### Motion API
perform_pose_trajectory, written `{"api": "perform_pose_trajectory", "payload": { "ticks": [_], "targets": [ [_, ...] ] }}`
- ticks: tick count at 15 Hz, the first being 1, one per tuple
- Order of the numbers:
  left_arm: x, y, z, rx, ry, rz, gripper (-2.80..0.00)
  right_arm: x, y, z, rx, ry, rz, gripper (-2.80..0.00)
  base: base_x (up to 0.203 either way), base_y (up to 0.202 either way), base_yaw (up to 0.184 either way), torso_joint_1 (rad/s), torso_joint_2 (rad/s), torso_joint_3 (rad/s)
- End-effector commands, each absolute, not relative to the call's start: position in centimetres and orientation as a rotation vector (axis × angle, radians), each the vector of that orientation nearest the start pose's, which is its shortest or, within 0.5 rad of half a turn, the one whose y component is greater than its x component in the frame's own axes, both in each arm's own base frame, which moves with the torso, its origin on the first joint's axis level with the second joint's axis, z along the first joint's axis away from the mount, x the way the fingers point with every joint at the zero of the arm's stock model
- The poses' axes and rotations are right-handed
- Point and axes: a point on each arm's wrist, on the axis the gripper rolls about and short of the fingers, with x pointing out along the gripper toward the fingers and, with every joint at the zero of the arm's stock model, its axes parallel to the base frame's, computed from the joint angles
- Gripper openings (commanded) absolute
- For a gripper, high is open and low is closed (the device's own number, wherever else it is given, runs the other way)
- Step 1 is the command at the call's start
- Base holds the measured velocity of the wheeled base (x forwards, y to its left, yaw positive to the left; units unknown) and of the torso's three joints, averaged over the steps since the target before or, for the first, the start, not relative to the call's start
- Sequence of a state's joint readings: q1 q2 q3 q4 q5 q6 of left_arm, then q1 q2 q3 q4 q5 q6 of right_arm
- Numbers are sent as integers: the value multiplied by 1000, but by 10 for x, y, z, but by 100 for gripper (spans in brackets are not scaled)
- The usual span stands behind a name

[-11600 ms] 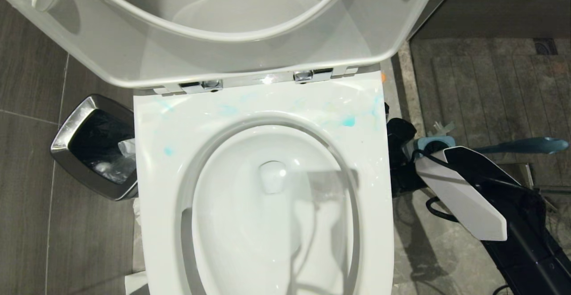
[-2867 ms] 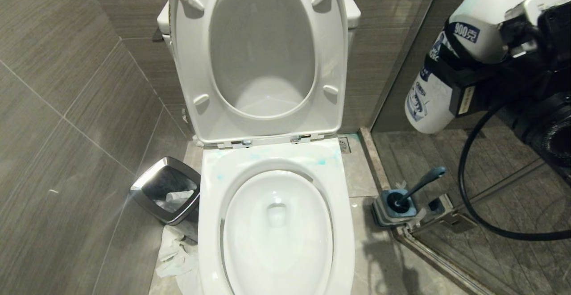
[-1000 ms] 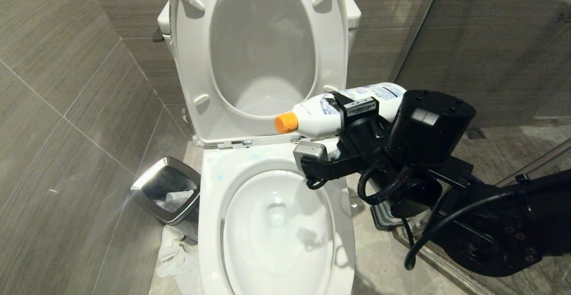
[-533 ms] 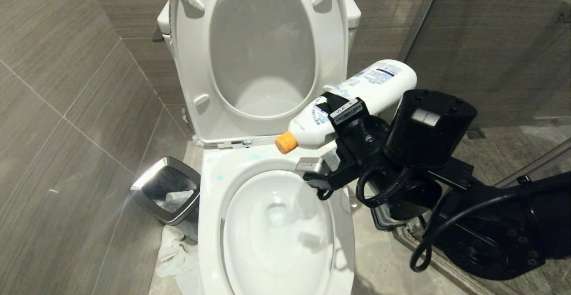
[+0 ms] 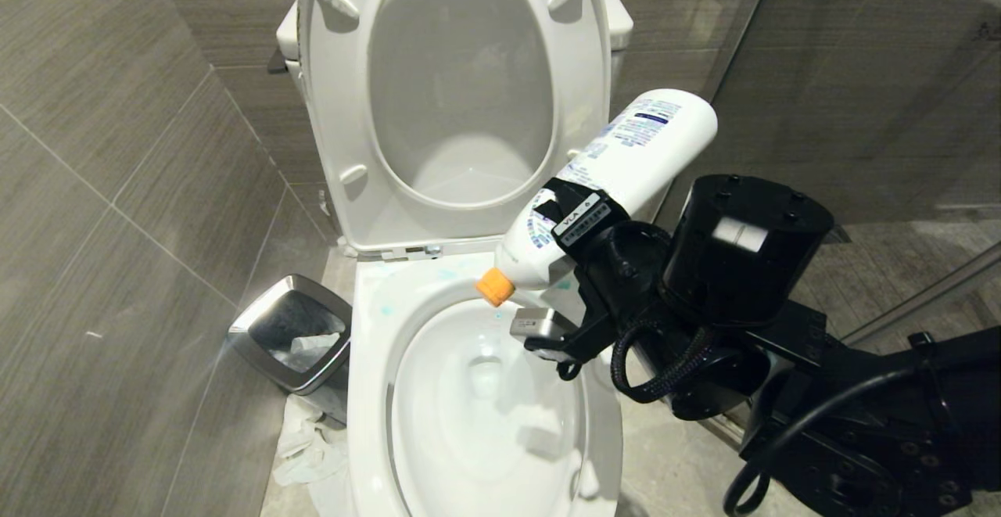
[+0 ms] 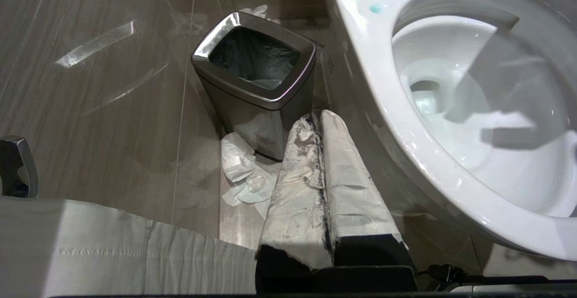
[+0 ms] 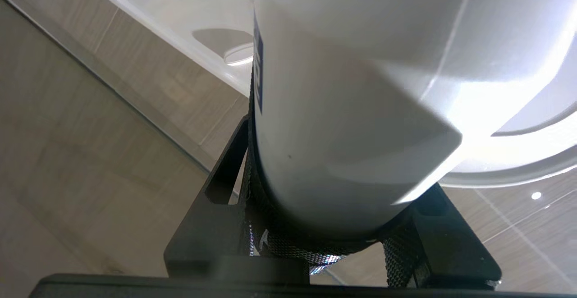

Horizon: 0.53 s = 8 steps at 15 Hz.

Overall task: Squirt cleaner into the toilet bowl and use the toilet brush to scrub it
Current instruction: Pour in the cleaning agent

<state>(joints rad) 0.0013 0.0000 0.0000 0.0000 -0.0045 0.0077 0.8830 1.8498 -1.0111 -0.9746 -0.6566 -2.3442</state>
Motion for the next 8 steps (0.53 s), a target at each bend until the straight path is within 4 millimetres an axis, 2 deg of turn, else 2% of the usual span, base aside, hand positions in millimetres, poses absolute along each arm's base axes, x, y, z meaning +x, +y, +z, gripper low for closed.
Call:
{"api": "perform_pose_trajectory", "payload": {
  "ticks": [1,8],
  "targets": [
    [-23,0,75,8,0,-3,-280,234,263,224,-2254,-308,-16,-280,0,0,0,0,0,0],
    [-23,0,75,8,0,-3,-280,233,264,224,-2307,-306,-28,-280,0,0,0,0,0,0]
  ]
}}
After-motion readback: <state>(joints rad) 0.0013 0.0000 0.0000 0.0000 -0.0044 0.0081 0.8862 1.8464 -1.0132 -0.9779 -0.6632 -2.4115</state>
